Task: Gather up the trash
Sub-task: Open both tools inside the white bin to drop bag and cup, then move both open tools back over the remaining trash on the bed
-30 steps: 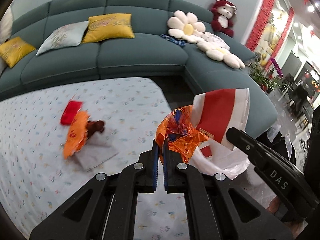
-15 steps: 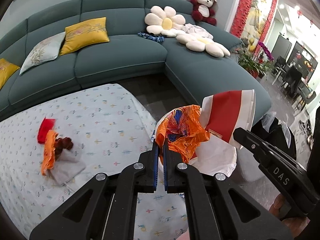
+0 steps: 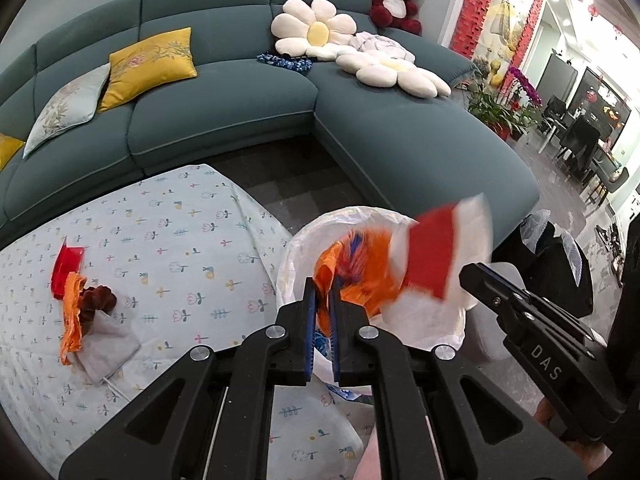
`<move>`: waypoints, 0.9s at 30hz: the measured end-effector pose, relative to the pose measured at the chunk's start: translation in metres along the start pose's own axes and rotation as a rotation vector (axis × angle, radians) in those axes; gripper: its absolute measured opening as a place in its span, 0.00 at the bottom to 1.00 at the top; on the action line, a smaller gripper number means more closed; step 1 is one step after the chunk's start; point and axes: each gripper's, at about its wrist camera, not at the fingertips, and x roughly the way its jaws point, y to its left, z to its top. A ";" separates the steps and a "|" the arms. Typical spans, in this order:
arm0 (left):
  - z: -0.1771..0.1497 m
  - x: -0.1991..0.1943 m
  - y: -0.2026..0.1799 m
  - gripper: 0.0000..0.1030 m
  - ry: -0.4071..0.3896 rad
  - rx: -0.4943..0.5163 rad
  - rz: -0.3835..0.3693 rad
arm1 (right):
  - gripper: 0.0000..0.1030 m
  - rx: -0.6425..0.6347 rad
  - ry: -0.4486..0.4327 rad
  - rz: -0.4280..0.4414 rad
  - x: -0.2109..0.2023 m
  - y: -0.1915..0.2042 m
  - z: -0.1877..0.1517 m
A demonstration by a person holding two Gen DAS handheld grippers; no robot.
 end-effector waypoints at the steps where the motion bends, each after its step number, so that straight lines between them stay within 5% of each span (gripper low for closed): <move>1: 0.000 0.001 0.000 0.12 0.002 -0.002 0.003 | 0.13 0.002 0.001 -0.003 0.001 0.000 0.000; 4: 0.001 0.001 0.002 0.25 0.000 -0.009 0.012 | 0.24 0.006 -0.005 -0.012 0.001 -0.002 0.001; 13: 0.001 -0.007 0.016 0.28 -0.009 -0.041 0.012 | 0.40 -0.020 -0.040 -0.020 -0.009 0.011 0.003; 19: -0.001 -0.018 0.030 0.30 -0.023 -0.074 0.019 | 0.40 -0.035 -0.037 -0.013 -0.013 0.021 0.002; 27: -0.013 -0.031 0.062 0.45 -0.032 -0.135 0.057 | 0.46 -0.080 -0.029 0.013 -0.016 0.050 -0.004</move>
